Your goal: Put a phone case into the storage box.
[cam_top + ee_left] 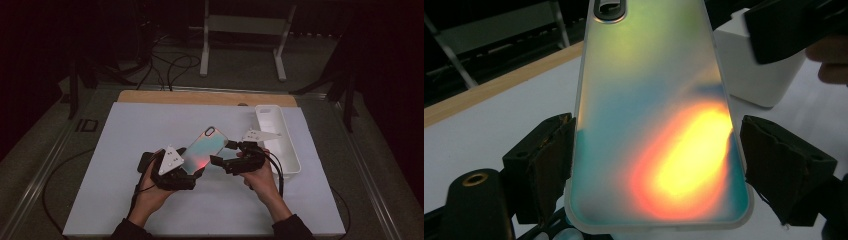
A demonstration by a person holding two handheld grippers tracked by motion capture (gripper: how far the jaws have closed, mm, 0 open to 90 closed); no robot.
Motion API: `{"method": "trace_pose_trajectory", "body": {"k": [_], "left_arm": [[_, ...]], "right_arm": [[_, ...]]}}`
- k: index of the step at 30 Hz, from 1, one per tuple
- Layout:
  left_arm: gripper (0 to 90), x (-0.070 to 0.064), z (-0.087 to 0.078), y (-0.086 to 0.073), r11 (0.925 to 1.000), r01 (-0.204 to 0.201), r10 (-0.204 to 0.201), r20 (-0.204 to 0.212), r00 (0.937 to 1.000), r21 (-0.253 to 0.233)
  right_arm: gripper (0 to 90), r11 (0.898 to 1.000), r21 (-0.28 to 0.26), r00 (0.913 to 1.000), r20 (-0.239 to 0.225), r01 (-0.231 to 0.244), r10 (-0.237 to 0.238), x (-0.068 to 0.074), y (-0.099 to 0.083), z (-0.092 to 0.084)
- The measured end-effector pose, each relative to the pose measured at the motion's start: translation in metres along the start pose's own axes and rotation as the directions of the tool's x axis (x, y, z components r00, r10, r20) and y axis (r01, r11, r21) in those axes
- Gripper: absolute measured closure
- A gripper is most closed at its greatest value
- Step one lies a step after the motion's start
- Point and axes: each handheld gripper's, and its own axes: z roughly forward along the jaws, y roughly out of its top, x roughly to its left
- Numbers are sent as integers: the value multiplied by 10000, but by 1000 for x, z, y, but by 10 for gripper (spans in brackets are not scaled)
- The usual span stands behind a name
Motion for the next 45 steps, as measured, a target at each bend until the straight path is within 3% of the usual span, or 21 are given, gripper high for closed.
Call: {"method": "trace_pose_trajectory", "body": {"k": [4, 7, 9, 12, 13, 19, 29, 33, 34, 37, 40, 45], "left_arm": [[171, -2, -1, 1, 9999, 34, -33, 112, 9999, -121], [171, -2, -1, 2, 9999, 15, -14, 137, 9999, -128], [171, -4, 1, 1, 10000, 47, -46, 157, 9999, -56], [171, -4, 3, 1, 10000, 64, -63, 148, 9999, -8], [171, -5, 4, 0, 10000, 40, -40, 90, 10000, 55], [171, -5, 5, 0, 9999, 53, -54, 89, 9999, 130], [170, -6, 8, -2, 9998, 44, -44, 31, 10000, 209], [184, 1, 8, -3, 9974, 714, -718, 535, 9960, 98], [167, 2, 8, -3, 9971, 730, -738, 451, 9963, 200], [158, 5, 7, -4, 9967, 771, -782, 463, 9959, 260], [158, 8, 6, -5, 9957, 890, -907, 708, 9934, 269], [159, 10, 6, -6, 9933, 1096, -1138, 1543, 9815, 359]], "right_arm": [[327, 9992, 28, 9991, 138, -398, 398, 1, 2, 6], [368, 9991, 31, 9989, 150, -433, 433, 1, 3, 7], [508, 9976, -109, 9976, -128, -687, 685, 1, 5, 8], [539, 9972, -118, 9970, -214, -740, 738, 1, 6, 8], [605, 9965, -94, 9960, -346, -828, 825, 2, 7, 9], [664, 9926, -42, 9912, -530, -1217, 1213, 4, 8, 13], [791, 9946, 161, 9912, -829, -1023, 1033, 13, 12, 17], [861, 9970, 180, 9947, -685, -758, 768, 17, 12, 18], [862, 9981, 213, 9973, -429, -579, 587, 18, 12, 17], [864, 9986, 266, 9975, -513, -467, 480, 19, 12, 17], [864, 9995, 239, 9982, -549, -227, 240, 19, 13, 15], [864, 9994, -140, 9946, -979, 327, -339, 23, 16, 8]]}}
